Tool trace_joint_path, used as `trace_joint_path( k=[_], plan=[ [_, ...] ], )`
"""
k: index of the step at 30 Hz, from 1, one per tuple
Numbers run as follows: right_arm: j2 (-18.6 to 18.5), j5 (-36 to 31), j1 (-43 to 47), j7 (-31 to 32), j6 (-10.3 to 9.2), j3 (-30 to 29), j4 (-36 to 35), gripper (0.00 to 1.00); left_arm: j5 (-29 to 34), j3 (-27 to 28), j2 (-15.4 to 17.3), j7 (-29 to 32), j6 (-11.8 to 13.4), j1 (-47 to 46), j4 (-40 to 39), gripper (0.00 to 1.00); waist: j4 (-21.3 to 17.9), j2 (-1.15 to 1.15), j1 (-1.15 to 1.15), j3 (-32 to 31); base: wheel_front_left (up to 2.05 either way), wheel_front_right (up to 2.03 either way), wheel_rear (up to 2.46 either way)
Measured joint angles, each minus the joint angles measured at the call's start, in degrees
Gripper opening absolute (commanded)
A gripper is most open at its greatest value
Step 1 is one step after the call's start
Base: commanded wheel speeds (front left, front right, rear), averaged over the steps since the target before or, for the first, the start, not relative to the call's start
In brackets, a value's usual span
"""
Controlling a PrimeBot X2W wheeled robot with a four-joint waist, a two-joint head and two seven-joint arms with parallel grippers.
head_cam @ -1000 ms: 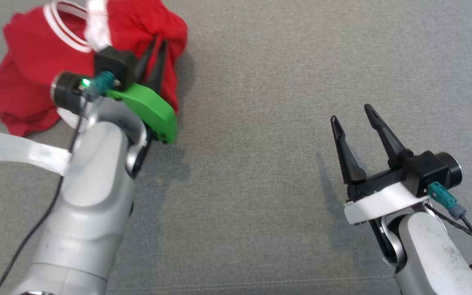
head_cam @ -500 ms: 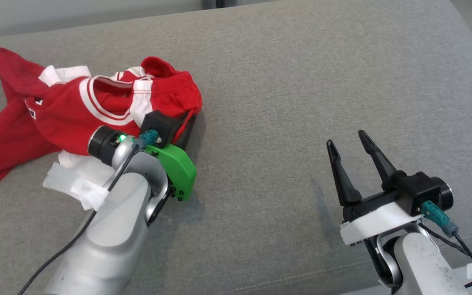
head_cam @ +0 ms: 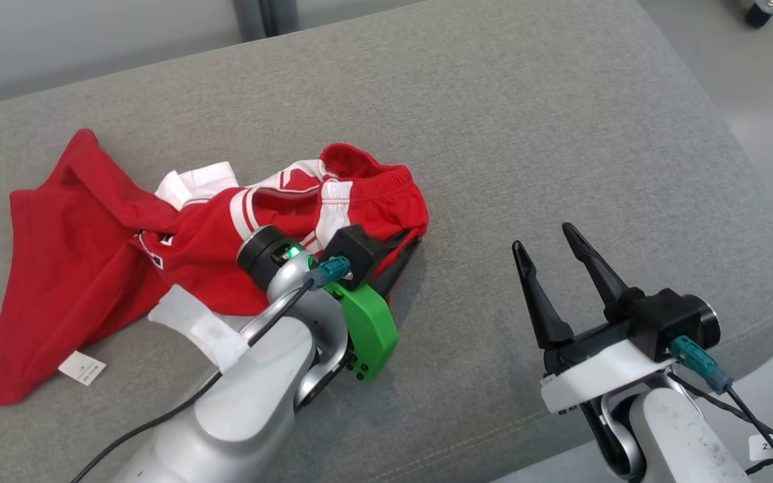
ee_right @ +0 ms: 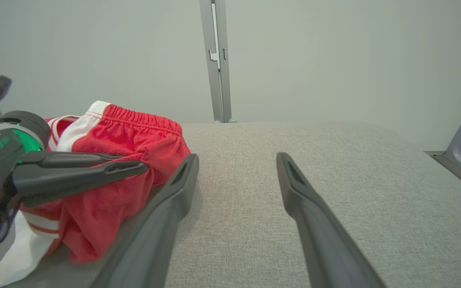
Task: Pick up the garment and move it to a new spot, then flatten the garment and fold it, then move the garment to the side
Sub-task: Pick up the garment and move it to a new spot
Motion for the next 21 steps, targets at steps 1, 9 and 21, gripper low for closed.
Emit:
trace_joint_path(
  k=[1, 9, 21],
  plan=[
    [0.00, 0.01, 0.08, 0.00, 0.00, 0.08, 0.00, 1.00, -0.45, -0.71, 0.09, 0.03, 0.00, 0.08, -0.40, 0.00, -0.59, 0.00, 0.00, -0.01, 0.00, 0.00, 0.00],
    [0.11, 0.49, 0.86, 0.00, -0.02, 1.22, -0.15, 1.00, -1.23, -3.56, 0.20, 2.29, 2.85, 1.36, 0.74, 0.34, -4.85, 0.00, 0.00, 0.35, 0.00, 0.00, 0.00],
    [0.43, 0.92, 1.32, 0.00, -1.59, -1.90, -1.23, 1.00, -3.01, -6.47, 0.21, 2.55, 4.46, 1.25, -1.45, 1.00, -3.45, 0.00, 0.00, 1.04, 0.00, 0.00, 0.00]
  ],
)
